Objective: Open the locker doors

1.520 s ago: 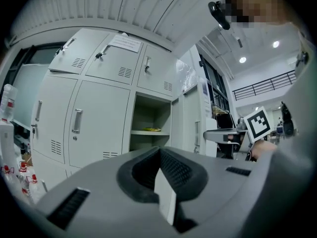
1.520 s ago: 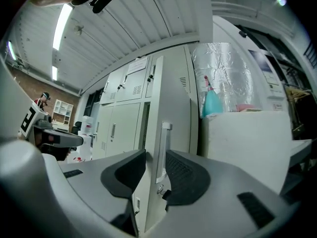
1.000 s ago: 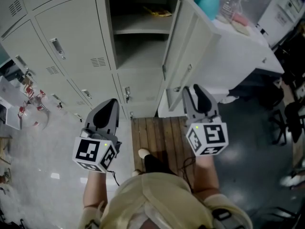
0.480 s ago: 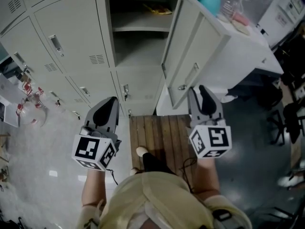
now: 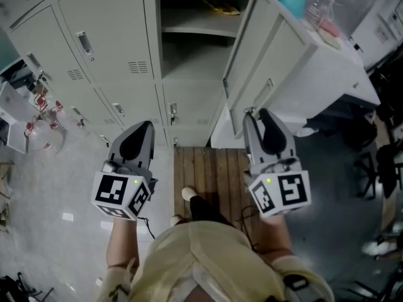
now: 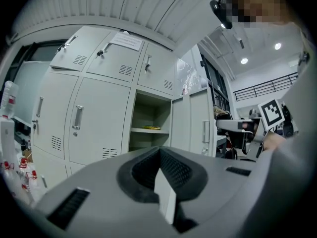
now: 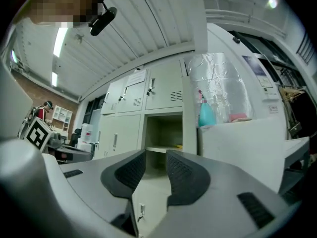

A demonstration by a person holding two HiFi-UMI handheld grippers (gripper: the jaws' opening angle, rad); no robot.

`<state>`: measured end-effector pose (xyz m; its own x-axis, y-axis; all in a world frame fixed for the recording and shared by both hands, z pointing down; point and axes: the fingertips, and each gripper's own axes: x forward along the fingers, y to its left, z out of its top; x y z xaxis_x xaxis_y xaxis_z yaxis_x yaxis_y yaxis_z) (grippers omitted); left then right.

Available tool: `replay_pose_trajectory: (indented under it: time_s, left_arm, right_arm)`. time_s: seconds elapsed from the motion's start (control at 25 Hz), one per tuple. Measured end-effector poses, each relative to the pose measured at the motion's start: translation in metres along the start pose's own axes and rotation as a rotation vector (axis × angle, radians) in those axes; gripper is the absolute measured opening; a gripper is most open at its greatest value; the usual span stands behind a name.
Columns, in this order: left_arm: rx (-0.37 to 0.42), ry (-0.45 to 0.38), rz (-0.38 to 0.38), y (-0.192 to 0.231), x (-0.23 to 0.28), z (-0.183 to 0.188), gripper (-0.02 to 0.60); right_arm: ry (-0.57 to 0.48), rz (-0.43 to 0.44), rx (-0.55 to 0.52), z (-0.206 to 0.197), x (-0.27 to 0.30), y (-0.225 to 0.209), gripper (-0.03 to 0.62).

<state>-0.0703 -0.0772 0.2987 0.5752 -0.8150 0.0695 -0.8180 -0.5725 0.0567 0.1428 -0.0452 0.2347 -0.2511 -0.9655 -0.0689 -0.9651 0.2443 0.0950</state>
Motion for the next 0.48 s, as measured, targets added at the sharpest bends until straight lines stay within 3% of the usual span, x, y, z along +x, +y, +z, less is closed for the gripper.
replay_pose_trajectory:
  time_s: [0.28,0.48]
  left_arm:
    - [-0.022,-0.005,0.077,0.023,-0.025,-0.005,-0.006]
    - [-0.055,0.013,0.182,0.051,-0.049,-0.016,-0.006]
  right_arm:
    - [0.036,0.176,0.002,-0.016,0.027,0.065,0.121]
    - [0.08,0.273,0.009,-0.039,0.052,0.098,0.121]
